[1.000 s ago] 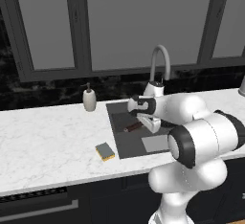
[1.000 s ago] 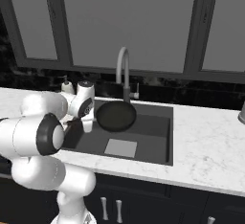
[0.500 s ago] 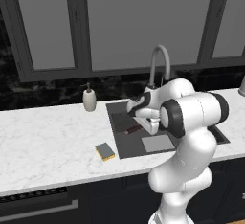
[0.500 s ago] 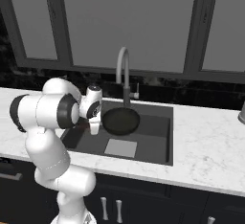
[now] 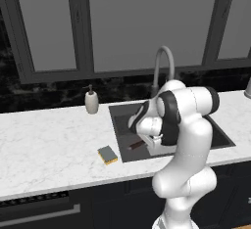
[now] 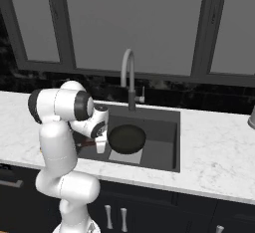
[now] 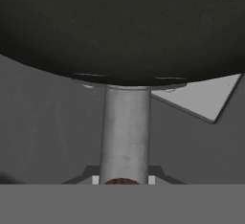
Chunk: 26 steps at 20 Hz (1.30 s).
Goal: Pick the pan and sponge and place them into the sink. Then turn on the water.
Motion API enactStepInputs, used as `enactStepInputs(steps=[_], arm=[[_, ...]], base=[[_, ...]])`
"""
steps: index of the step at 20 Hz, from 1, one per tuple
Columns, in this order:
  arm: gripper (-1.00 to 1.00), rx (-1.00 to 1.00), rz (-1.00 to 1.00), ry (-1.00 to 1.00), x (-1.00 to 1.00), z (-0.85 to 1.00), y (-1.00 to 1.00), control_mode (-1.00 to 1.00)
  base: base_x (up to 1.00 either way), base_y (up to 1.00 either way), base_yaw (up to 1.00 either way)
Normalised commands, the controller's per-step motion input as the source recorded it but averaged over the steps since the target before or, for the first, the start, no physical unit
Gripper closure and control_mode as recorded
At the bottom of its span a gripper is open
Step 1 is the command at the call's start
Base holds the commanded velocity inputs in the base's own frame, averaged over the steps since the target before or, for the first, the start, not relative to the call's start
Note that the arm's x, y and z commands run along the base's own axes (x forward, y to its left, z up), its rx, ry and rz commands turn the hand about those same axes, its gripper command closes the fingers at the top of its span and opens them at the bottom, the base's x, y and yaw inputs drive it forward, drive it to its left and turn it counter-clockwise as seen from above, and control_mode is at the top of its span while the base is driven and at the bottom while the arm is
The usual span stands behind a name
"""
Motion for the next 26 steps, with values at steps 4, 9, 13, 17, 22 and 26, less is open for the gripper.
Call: enactStepInputs(steps=[4,9,13,17,22,26], arm=[[1.00,0.00,0.00,0.00,0.26,-0.45,0.00,-1.00],[1.00,0.00,0.00,0.00,0.34,-0.41,0.00,-1.00],[1.00,0.00,0.00,0.00,0.57,-0.21,0.01,-1.00],[1.00,0.00,0.00,0.00,0.64,-0.23,0.03,-1.00],[1.00,0.00,0.00,0.00,0.58,-0.23,0.00,-1.00],[1.00,0.00,0.00,0.00,0.33,-0.25,0.00,-1.00]], base=[[0.00,0.00,0.00],[0.00,0.00,0.00],[0.00,0.00,0.00],[0.00,0.00,0.00],[0.00,0.00,0.00],[0.00,0.00,0.00]])
